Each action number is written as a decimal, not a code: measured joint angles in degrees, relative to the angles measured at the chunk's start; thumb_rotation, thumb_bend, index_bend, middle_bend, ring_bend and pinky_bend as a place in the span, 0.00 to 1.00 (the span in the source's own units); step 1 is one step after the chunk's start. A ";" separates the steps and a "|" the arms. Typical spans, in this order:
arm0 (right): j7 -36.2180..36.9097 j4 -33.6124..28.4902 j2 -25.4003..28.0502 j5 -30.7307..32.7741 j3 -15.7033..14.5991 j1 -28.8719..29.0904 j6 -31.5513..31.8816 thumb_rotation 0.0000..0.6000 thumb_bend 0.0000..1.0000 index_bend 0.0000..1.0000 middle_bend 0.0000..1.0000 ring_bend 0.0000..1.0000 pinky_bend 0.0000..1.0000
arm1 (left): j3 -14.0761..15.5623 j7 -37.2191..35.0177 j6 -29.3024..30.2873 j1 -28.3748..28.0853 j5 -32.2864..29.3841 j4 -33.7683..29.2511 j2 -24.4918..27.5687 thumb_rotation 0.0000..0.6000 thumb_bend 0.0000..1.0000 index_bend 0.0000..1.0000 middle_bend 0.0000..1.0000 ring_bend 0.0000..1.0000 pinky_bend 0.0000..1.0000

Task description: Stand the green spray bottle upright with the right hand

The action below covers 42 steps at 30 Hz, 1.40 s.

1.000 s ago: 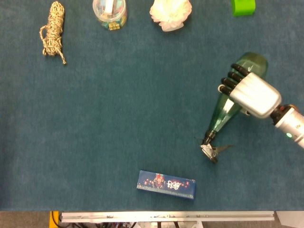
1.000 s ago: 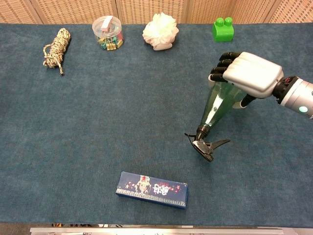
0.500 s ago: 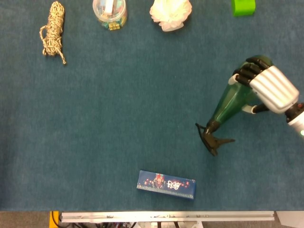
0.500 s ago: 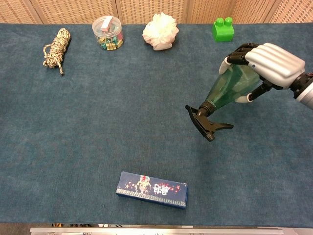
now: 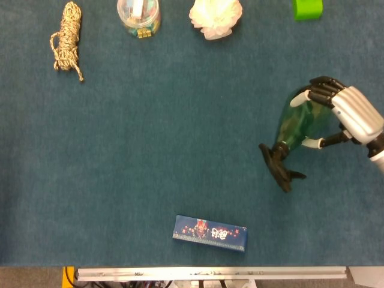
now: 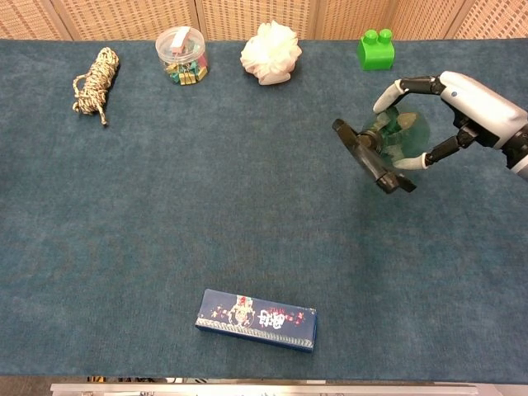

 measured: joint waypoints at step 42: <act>46.87 18.65 -12.49 5.03 0.98 -4.69 -0.53 1.00 0.00 0.42 0.50 0.37 0.19 | 0.19 0.65 -0.48 -0.25 0.01 -0.07 -0.09 1.00 0.00 0.13 0.18 0.06 0.19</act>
